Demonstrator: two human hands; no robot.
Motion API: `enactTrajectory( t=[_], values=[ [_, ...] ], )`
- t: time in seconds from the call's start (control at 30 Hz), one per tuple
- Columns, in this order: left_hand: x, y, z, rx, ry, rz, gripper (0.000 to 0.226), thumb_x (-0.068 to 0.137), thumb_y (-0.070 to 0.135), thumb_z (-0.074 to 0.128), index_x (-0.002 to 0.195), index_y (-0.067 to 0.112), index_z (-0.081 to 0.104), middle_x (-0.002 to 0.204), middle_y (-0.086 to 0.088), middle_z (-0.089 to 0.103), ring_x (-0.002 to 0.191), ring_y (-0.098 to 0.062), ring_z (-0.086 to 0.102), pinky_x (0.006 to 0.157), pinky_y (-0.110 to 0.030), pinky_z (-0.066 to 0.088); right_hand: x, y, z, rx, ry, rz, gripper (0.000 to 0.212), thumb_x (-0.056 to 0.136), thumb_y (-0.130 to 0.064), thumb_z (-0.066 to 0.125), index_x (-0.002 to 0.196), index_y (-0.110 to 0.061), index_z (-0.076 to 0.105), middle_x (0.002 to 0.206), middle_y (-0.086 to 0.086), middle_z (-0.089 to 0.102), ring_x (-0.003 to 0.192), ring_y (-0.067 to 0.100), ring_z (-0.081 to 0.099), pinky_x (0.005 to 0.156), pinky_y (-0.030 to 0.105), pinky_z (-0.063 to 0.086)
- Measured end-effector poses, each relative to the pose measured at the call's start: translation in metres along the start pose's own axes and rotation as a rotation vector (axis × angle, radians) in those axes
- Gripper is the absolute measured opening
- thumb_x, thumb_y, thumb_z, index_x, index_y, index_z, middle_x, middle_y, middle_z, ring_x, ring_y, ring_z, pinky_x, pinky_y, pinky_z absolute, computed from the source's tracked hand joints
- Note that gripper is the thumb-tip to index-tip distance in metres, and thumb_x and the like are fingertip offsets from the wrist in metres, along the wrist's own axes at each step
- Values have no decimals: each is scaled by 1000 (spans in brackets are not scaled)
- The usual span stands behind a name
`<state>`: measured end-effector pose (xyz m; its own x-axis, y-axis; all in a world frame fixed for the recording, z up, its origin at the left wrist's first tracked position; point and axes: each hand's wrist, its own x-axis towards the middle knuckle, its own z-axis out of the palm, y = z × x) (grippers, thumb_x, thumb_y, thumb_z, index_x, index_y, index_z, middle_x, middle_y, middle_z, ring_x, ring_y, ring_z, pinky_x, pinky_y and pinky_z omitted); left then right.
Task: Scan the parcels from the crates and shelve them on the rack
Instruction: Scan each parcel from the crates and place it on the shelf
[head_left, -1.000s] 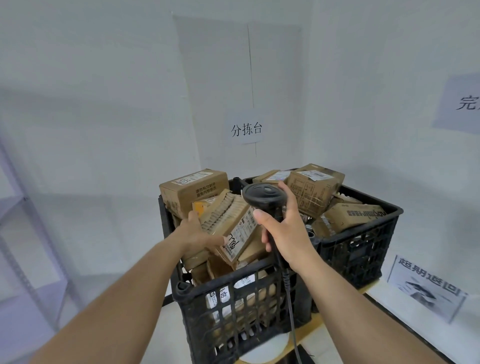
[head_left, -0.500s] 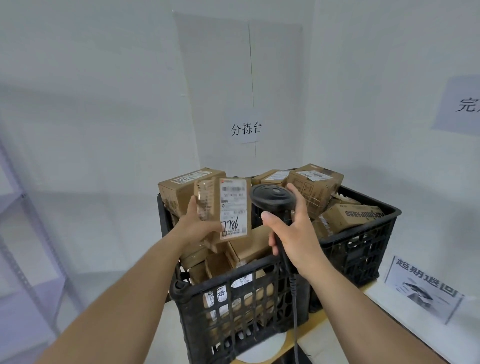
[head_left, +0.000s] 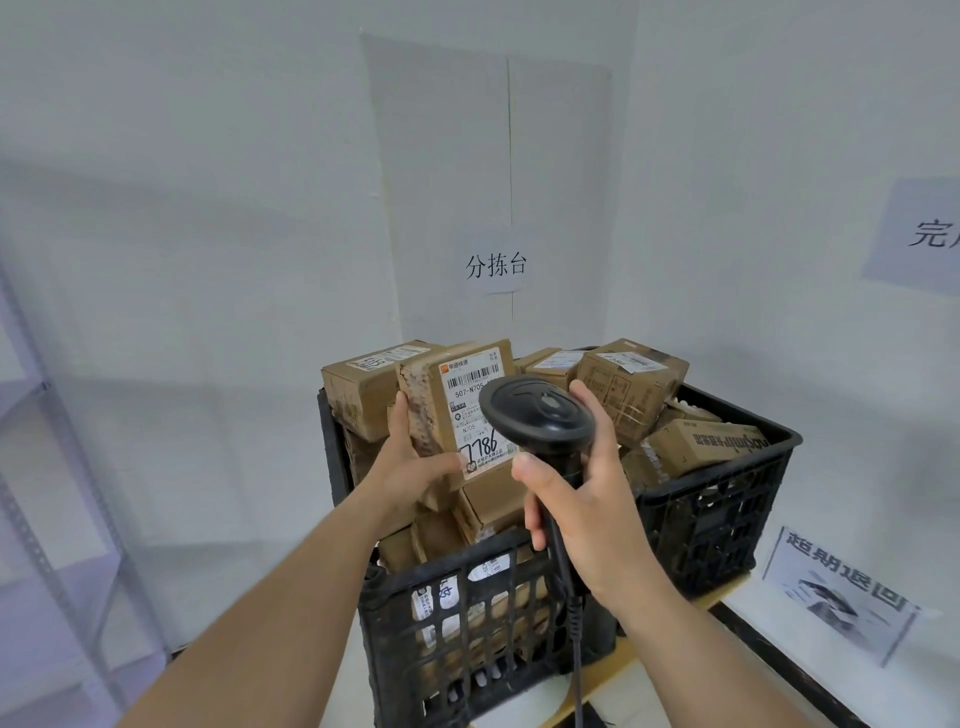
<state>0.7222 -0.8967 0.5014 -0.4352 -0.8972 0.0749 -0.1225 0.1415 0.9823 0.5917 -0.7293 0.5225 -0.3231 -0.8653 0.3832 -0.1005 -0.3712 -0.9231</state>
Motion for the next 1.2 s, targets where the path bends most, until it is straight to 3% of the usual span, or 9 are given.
enactTrajectory(
  t=[0.17, 0.3, 0.53, 0.67, 0.77, 0.9, 0.97, 1.07, 1.2],
  values=[
    [-5, 7, 0, -1, -14, -2, 110, 83, -1, 69, 153, 30, -10, 121, 0, 51, 91, -3, 55, 55, -9, 45, -3, 0, -1, -34, 4, 12, 84, 90, -13, 68, 150, -45, 19, 93, 6, 66, 53, 18, 54, 48, 32, 50],
    [-5, 6, -6, 33, -18, -33, 116, 80, 3, 74, 153, 31, -11, 140, -5, 48, 121, -20, 51, 93, -30, 43, -4, -1, -1, -46, 14, 12, 85, 89, -14, 68, 151, -44, 18, 91, 8, 66, 53, 18, 55, 49, 33, 51],
    [-7, 5, -11, 67, -25, -59, 121, 77, 12, 80, 152, 36, -12, 146, -2, 46, 127, -22, 50, 104, -40, 40, -5, -2, -1, -69, 11, 12, 84, 89, -13, 68, 149, -45, 19, 93, 9, 64, 53, 17, 55, 49, 34, 51],
    [-10, 8, -10, 41, -37, -56, 114, 80, 12, 77, 152, 38, -6, 137, 2, 55, 114, -17, 59, 84, -29, 49, -4, -1, -5, -100, 91, -8, 95, 80, -18, 78, 144, -55, 18, 121, 8, 60, 62, 14, 61, 51, 28, 52],
    [-13, 12, -6, 14, -40, -28, 94, 87, 15, 69, 153, 38, 6, 122, 0, 65, 96, -8, 65, 69, -21, 49, 0, 0, -16, -196, 207, -2, 94, 74, -21, 81, 150, -34, 27, 119, 2, 65, 68, 12, 63, 55, 25, 52],
    [-14, 18, 1, 31, -59, 7, 73, 90, 29, 65, 149, 41, 24, 114, 1, 66, 95, -13, 65, 80, -32, 49, 5, 1, -35, -341, 357, 12, 44, 76, -24, 80, 116, -25, 61, 101, -6, 72, 82, 19, 66, 80, 51, 58],
    [-15, 22, 8, 9, -92, 24, 65, 90, 33, 64, 146, 39, 31, 113, 6, 66, 97, -13, 66, 88, -37, 53, 4, -1, -42, -373, 400, 42, 30, 78, -24, 80, 105, -25, 66, 95, -4, 72, 85, 21, 67, 85, 54, 56],
    [-16, 29, 20, -38, -136, 21, 63, 91, 37, 63, 145, 40, 31, 107, 17, 60, 101, -15, 66, 94, -44, 53, 1, -5, -49, -442, 451, 68, 34, 77, -25, 80, 107, -22, 65, 95, -4, 70, 86, 19, 66, 88, 50, 56],
    [-17, 39, 45, -37, -250, 38, 53, 92, 39, 58, 141, 38, 36, 112, 7, 65, 91, -16, 68, 84, -40, 58, -10, -11, -62, -486, 504, 69, 43, 76, -22, 83, 113, -22, 61, 99, -7, 69, 93, 17, 66, 91, 47, 55]
  ],
)
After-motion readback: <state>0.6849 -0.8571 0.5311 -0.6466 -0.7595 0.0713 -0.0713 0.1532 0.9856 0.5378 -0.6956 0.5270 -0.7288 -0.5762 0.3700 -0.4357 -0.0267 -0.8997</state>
